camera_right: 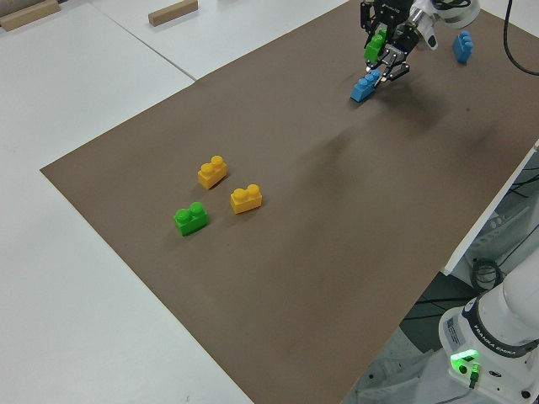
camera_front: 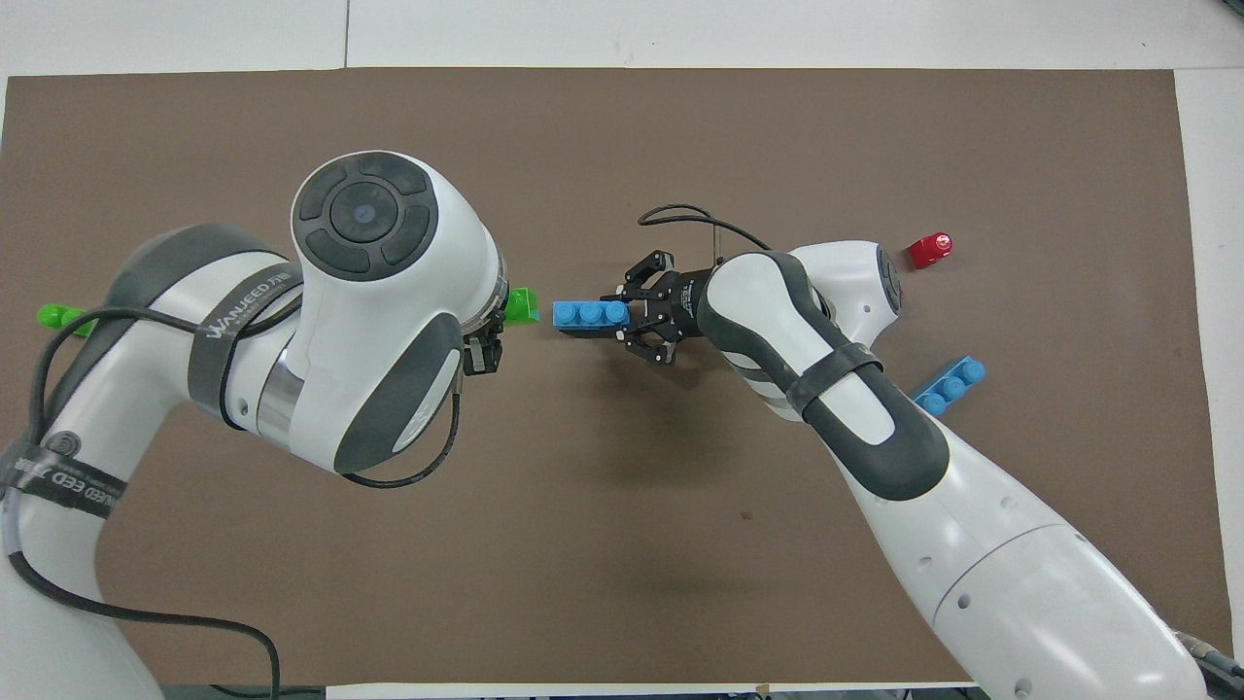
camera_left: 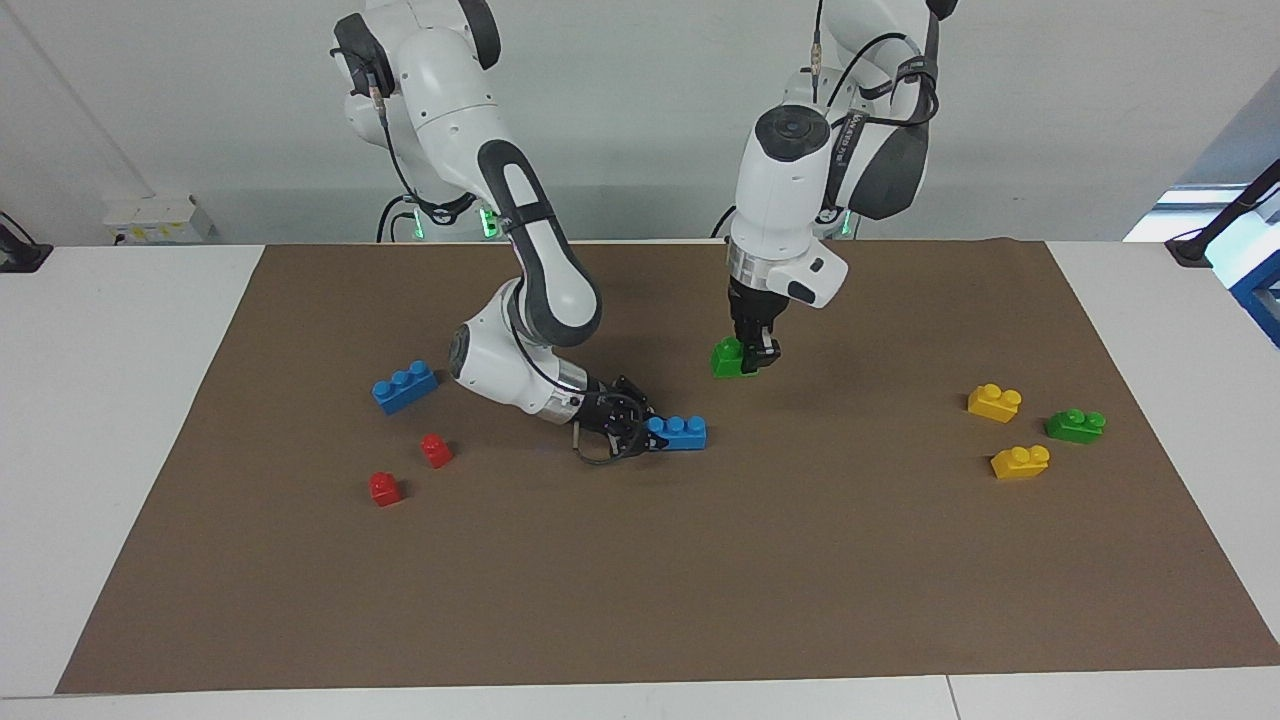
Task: Remove green block with left arm and hold with right
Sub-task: 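Pull the green block off with the left gripper while the right gripper holds, then carry the green block toward the yellow blocks while the right gripper withdraws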
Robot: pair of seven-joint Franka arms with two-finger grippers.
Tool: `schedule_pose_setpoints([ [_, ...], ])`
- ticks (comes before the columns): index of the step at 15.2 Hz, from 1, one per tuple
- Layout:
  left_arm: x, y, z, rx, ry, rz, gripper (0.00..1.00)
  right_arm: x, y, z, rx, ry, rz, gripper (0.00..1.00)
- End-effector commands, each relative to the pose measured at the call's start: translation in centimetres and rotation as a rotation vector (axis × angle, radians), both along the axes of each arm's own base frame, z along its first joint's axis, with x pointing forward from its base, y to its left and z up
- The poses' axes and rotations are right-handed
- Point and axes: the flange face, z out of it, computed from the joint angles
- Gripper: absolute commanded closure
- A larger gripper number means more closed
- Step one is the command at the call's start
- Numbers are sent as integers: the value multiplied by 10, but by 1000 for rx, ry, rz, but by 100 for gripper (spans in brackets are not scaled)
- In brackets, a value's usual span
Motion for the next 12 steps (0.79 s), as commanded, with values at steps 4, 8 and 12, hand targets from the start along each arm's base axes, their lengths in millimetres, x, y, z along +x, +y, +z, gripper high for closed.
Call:
schedule_pose_setpoints([
  [4, 23, 70, 1, 10, 44, -125, 100, 26, -44, 70, 73, -24, -54, 87],
  [8, 45, 134, -5, 14, 55, -222, 100, 33, -93, 105, 18, -61, 39, 89],
  [12, 59, 205, -10, 15, 60, -342, 100, 31, -138, 124, -29, -56, 126, 90],
])
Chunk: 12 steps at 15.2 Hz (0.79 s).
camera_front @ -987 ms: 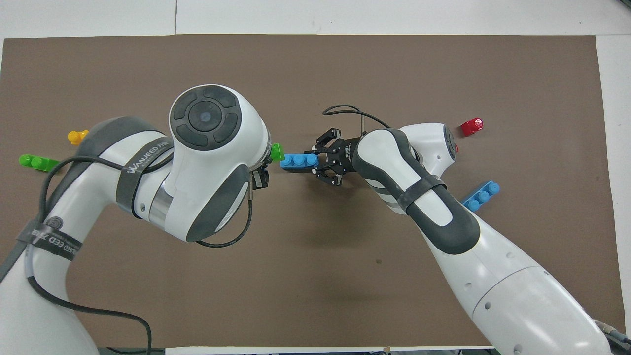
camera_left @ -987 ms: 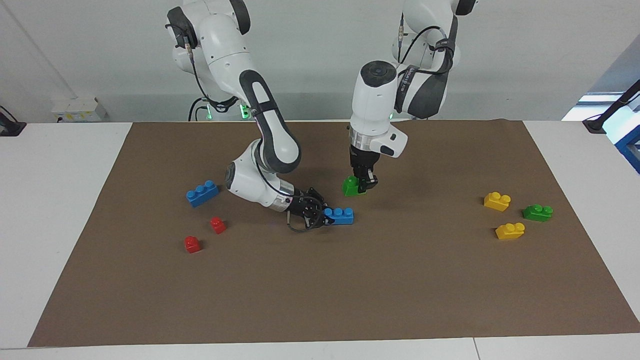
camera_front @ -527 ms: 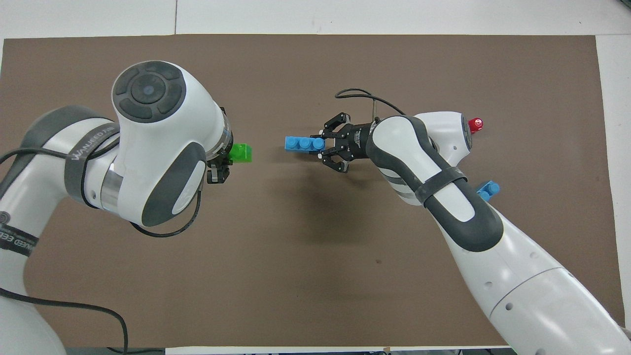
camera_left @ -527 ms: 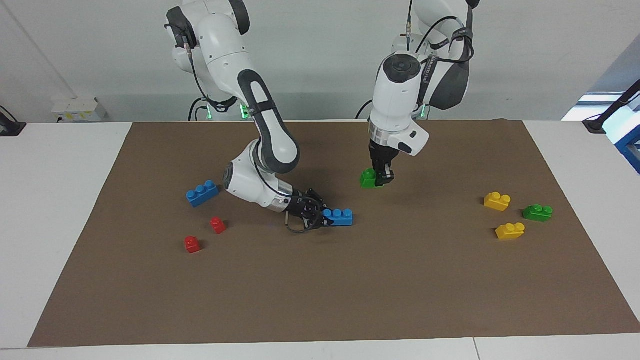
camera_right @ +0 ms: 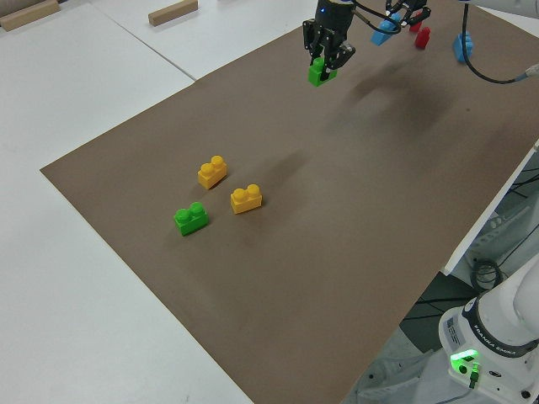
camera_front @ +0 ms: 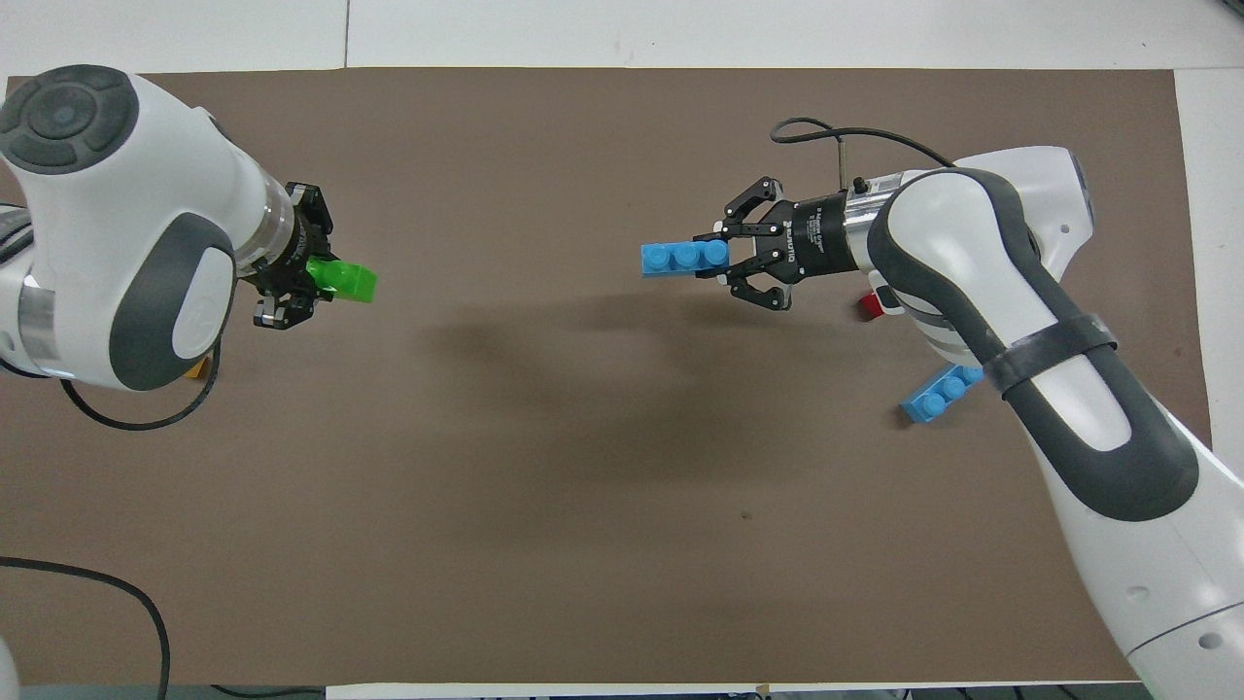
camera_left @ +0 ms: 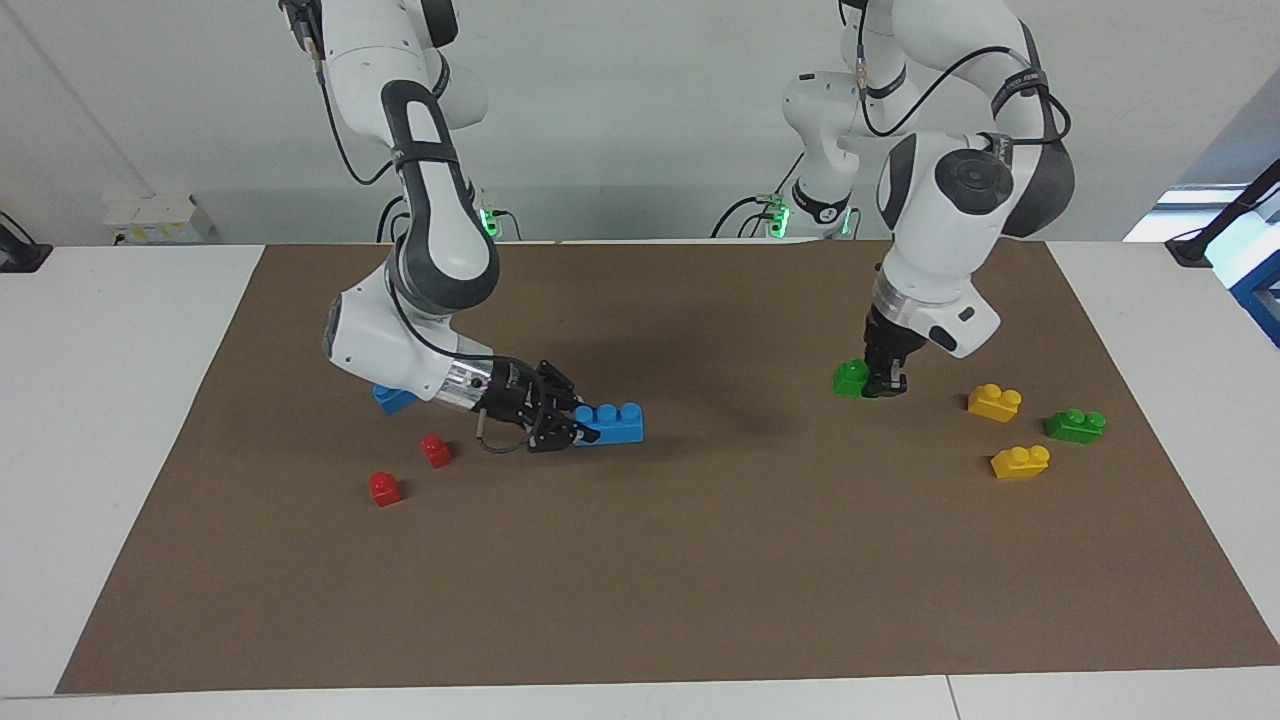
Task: Remove green block with left arm and hold with right
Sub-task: 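Carry the green block toward the yellow blocks while the right gripper withdraws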
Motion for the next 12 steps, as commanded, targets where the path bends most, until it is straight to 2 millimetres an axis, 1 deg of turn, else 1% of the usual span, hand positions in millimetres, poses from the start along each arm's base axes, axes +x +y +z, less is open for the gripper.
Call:
schedule_pose_setpoints([
  [1, -1, 48, 1, -14, 8, -85, 100, -7, -31, 13, -26, 9, 44, 90],
  [3, 1, 78, -8, -17, -16, -143, 100, -10, -60, 14, -9, 39, 65, 90],
  [4, -2, 87, -15, -17, -32, -151, 100, -12, -75, 15, 5, 45, 76, 90],
  [5, -4, 100, -20, -16, -48, -166, 100, -14, -90, 14, 17, 48, 85, 90],
  [7, -9, 124, -31, -11, -67, -196, 100, -18, -127, 3, 44, 53, 86, 90],
  [8, -9, 132, -36, -9, -77, -210, 100, -20, -142, -4, 59, 53, 98, 90],
  [9, -10, 133, -41, -8, -85, -233, 100, -22, -152, -8, 53, 49, 114, 90],
  [10, -9, 140, -48, -6, -91, -243, 100, -23, -159, -14, 36, 46, 131, 90],
  [12, -8, 143, -64, -4, -102, -285, 100, -27, -162, -23, 32, 45, 147, 90],
])
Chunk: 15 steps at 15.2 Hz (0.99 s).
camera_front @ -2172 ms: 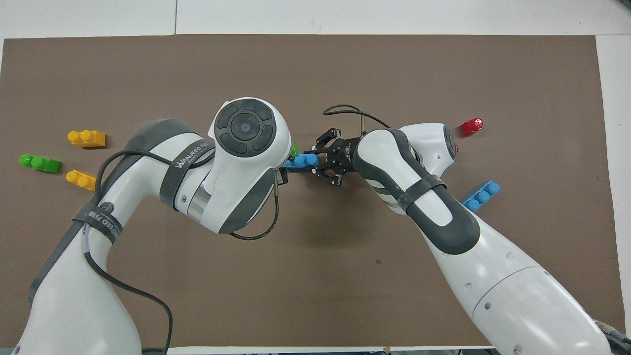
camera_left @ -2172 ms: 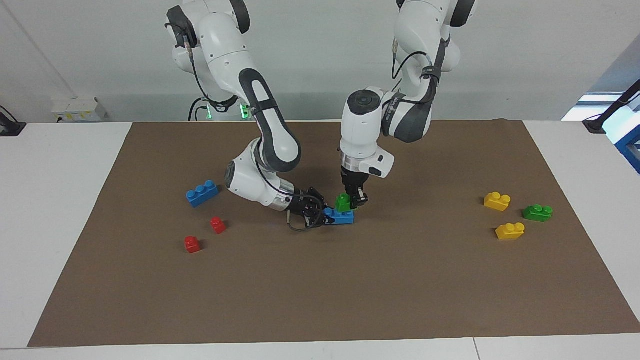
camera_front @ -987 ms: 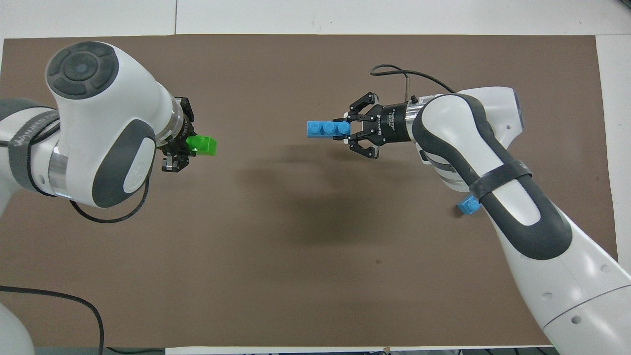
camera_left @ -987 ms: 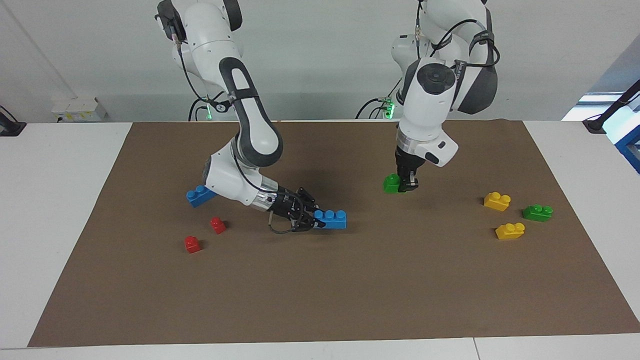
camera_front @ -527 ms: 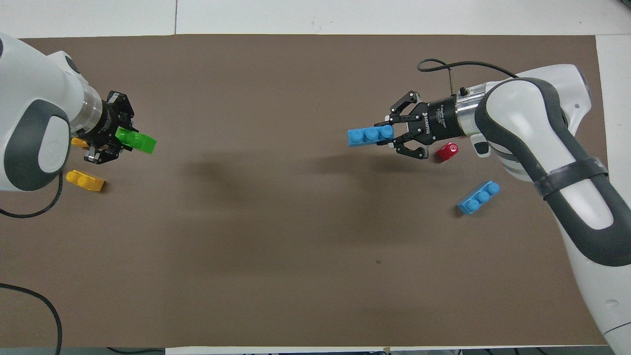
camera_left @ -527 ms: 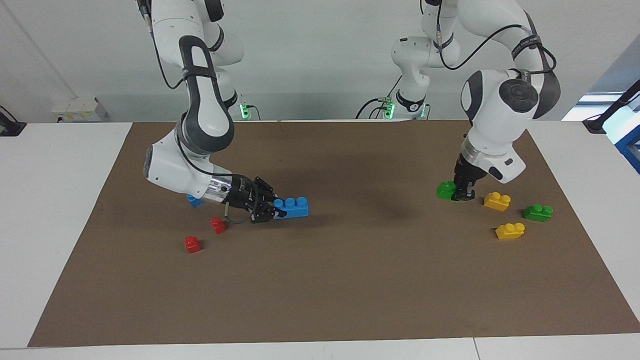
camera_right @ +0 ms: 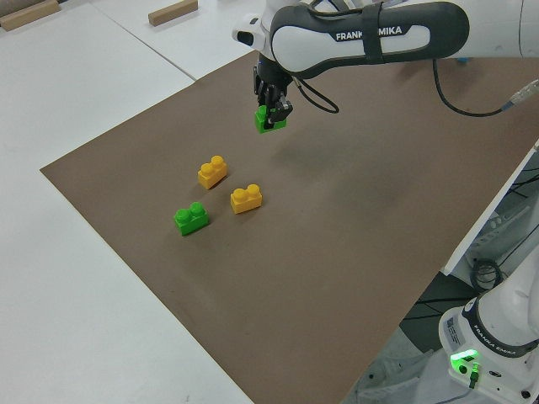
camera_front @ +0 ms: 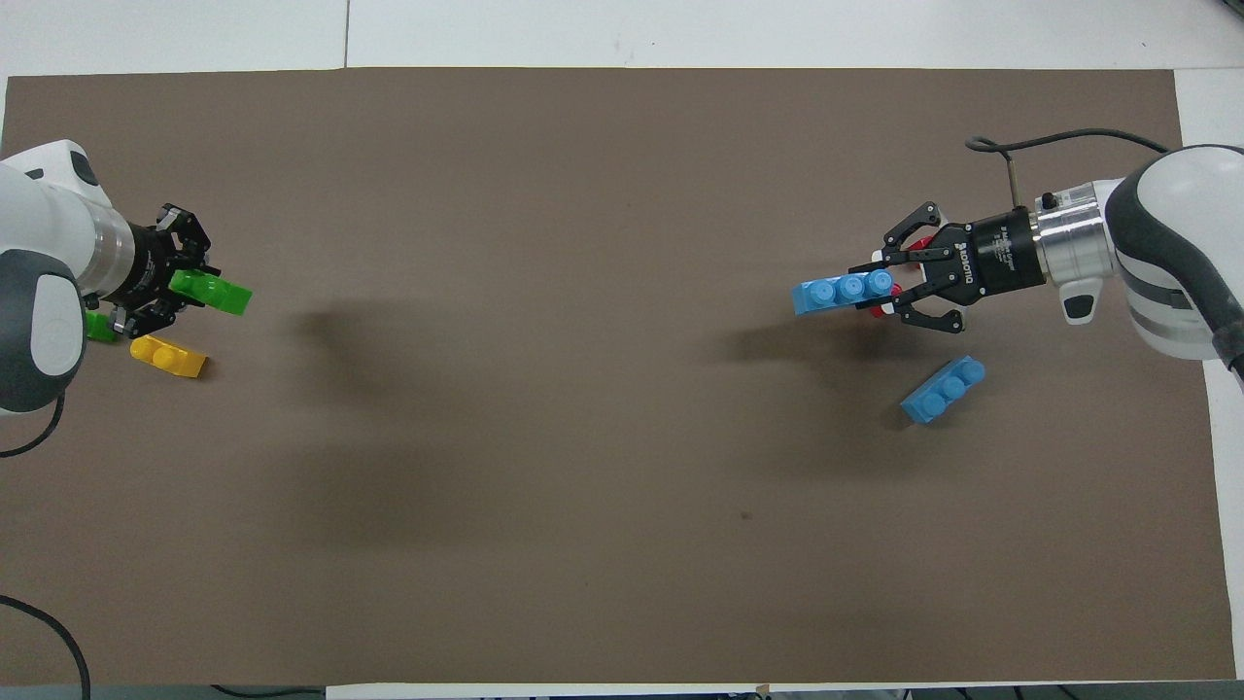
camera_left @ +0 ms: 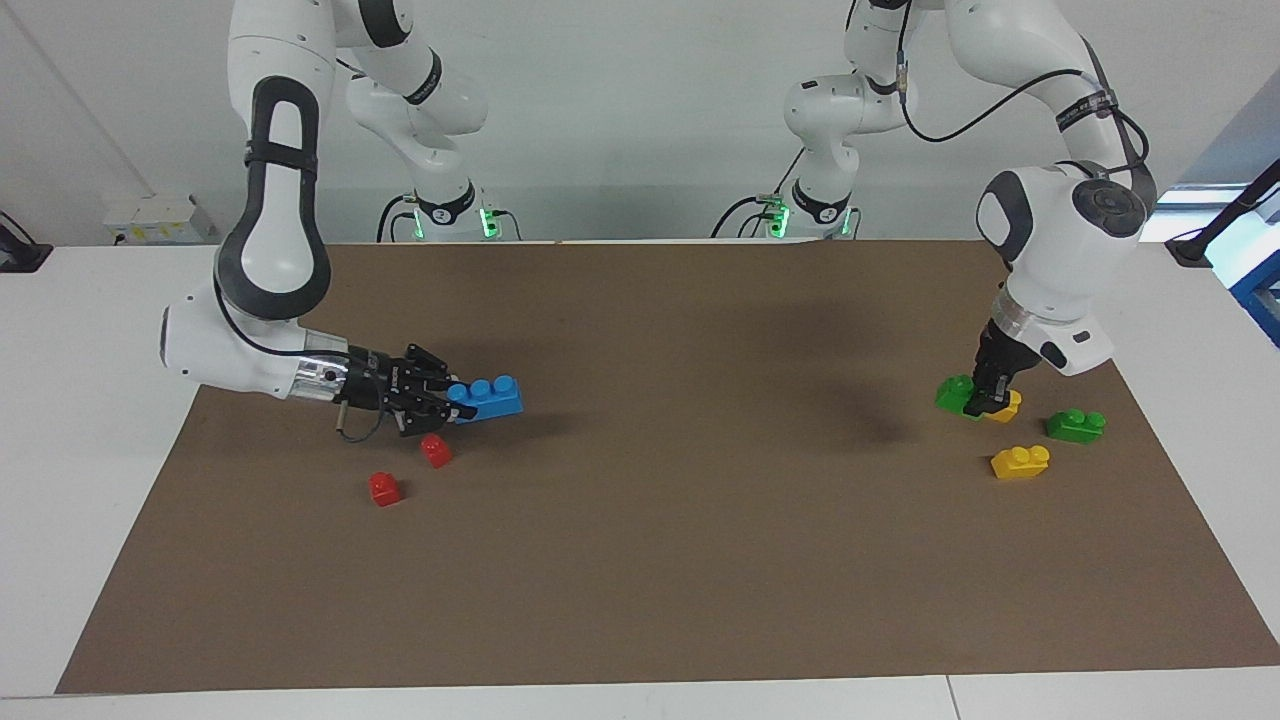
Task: Remove green block with left arm and hold with right
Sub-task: 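Carry the green block toward the yellow blocks while the right gripper withdraws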
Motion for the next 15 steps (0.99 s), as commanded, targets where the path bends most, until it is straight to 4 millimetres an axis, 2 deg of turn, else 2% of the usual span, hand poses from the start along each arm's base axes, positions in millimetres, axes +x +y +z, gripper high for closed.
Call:
schedule_pose_setpoints([
  [1, -9, 4, -20, -7, -25, -67, 100, -7, 3, -11, -7, -15, 53, 90],
  [5, -13, -1, -44, -3, -39, -132, 100, -17, 3, -35, 7, -10, 86, 90],
  [15, -2, -11, -94, 4, -26, -174, 100, -18, -5, -66, -4, 11, 96, 90],
])
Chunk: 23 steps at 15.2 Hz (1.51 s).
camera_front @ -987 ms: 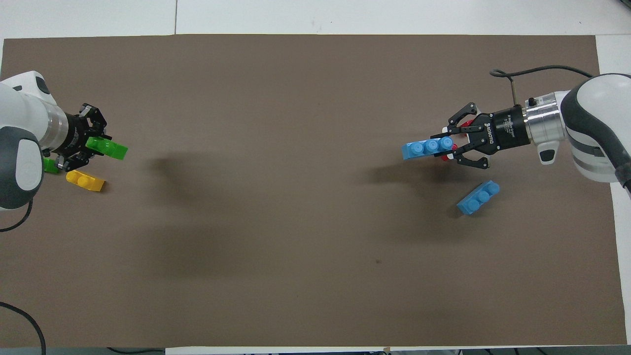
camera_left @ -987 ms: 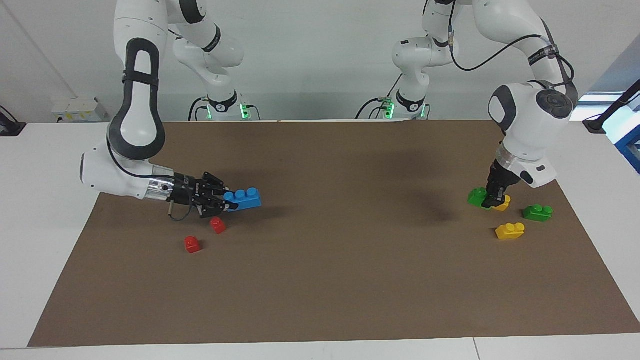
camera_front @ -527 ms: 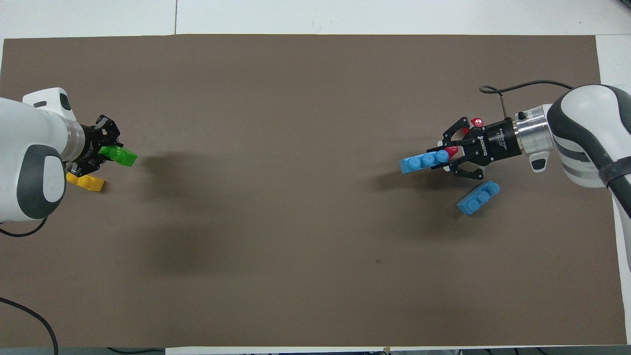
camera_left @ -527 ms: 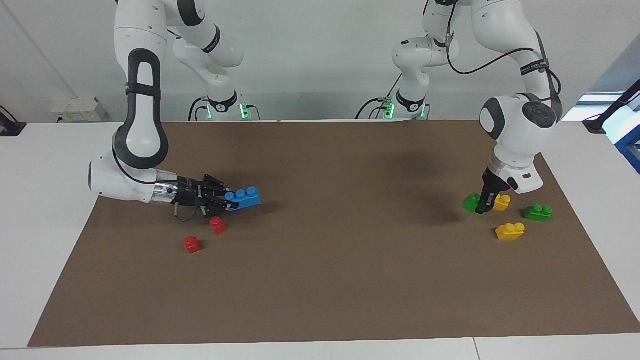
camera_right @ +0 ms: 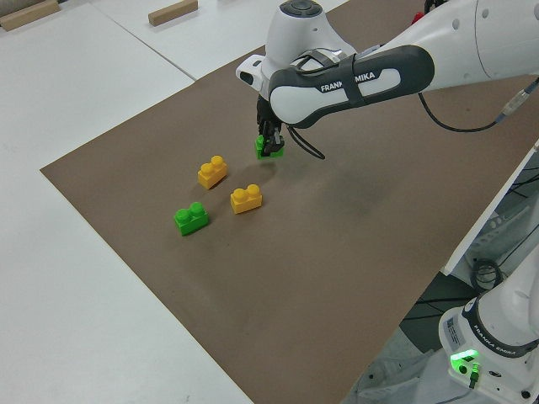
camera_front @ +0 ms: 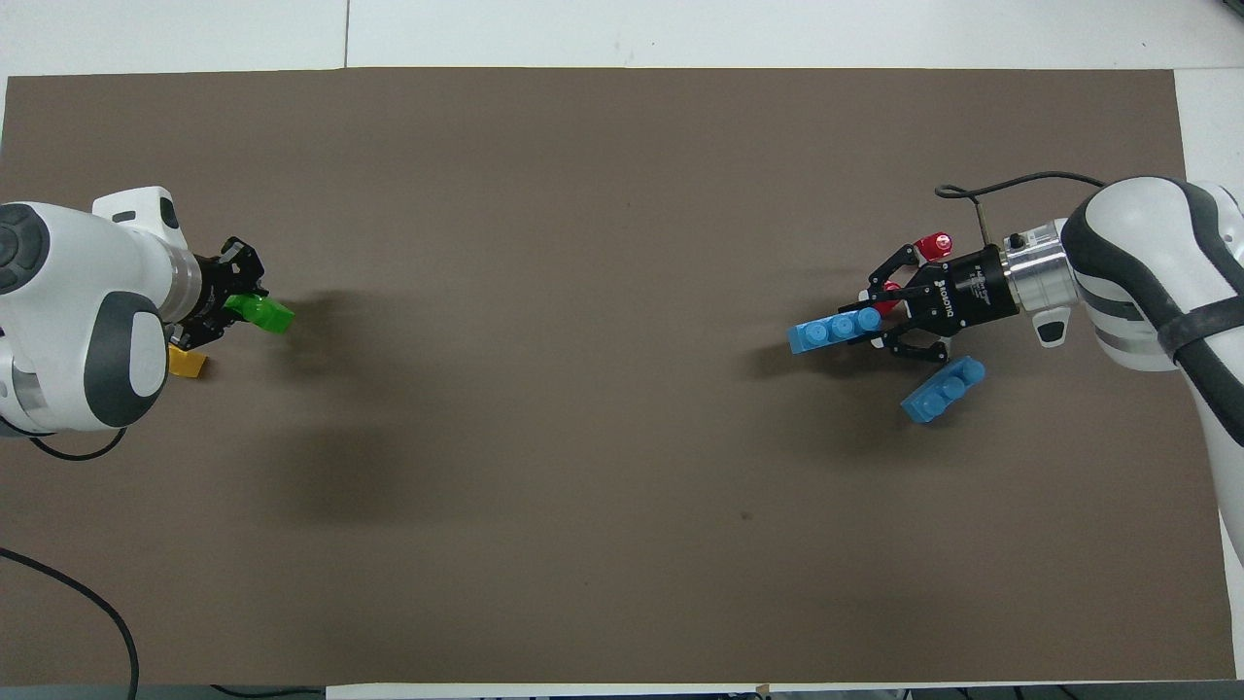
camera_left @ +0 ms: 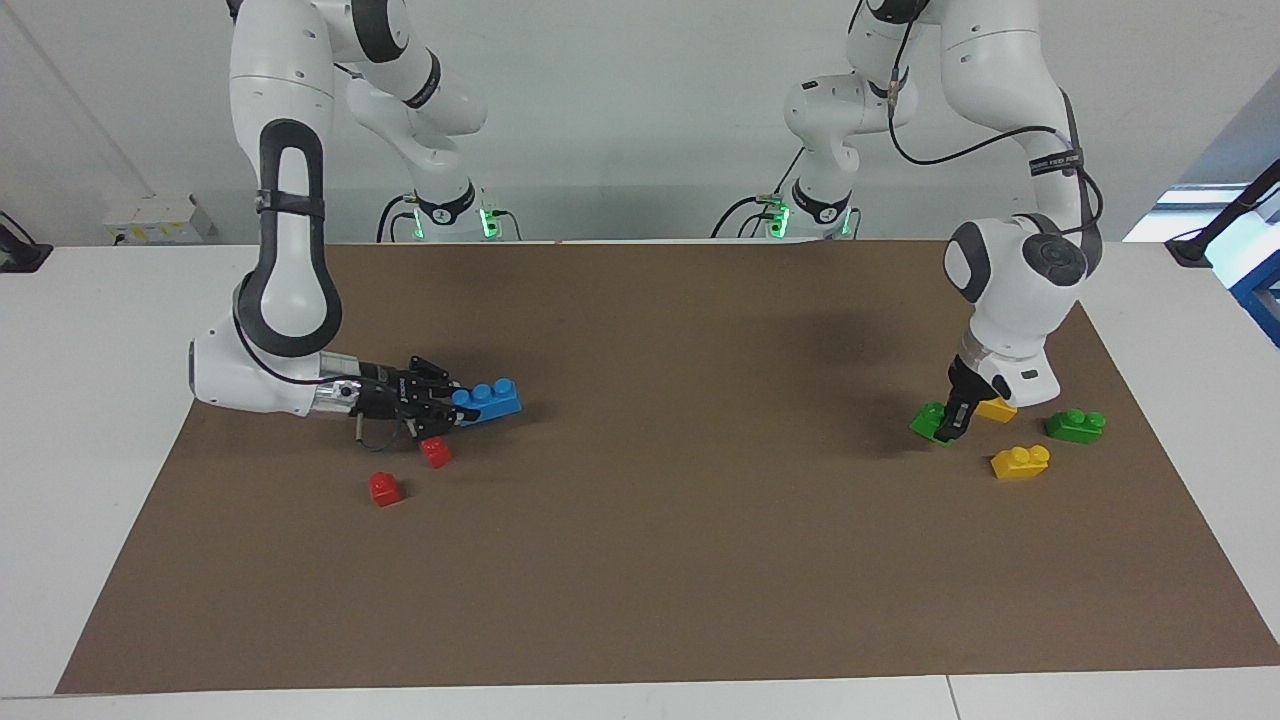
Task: Remove green block with left arm and hold with right
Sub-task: 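Lower and release the green block while the right gripper sets down the blue block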
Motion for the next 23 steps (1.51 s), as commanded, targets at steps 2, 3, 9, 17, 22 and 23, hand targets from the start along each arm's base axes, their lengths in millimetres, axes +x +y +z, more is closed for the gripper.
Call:
schedule_pose_setpoints([
  [2, 3, -1, -10, 18, -17, -34, 100, -2, -6, -11, -30, -9, 29, 90],
  [3, 3, -1, -9, 31, -23, -47, 100, -2, -7, -13, -39, -8, 37, 90],
  [9, 5, 0, -22, 67, -30, -77, 100, -3, -8, -24, -39, -4, 42, 89],
  [17, 0, -2, -30, 60, -67, -82, 100, -3, -12, -40, -55, 7, 33, 89],
  [22, -1, -2, -32, 60, -65, -82, 0, -2, -12, -41, -57, 4, 32, 88],
  [23, -1, -2, -31, 61, -67, -86, 0, -2, -12, -41, -57, 4, 32, 83],
])
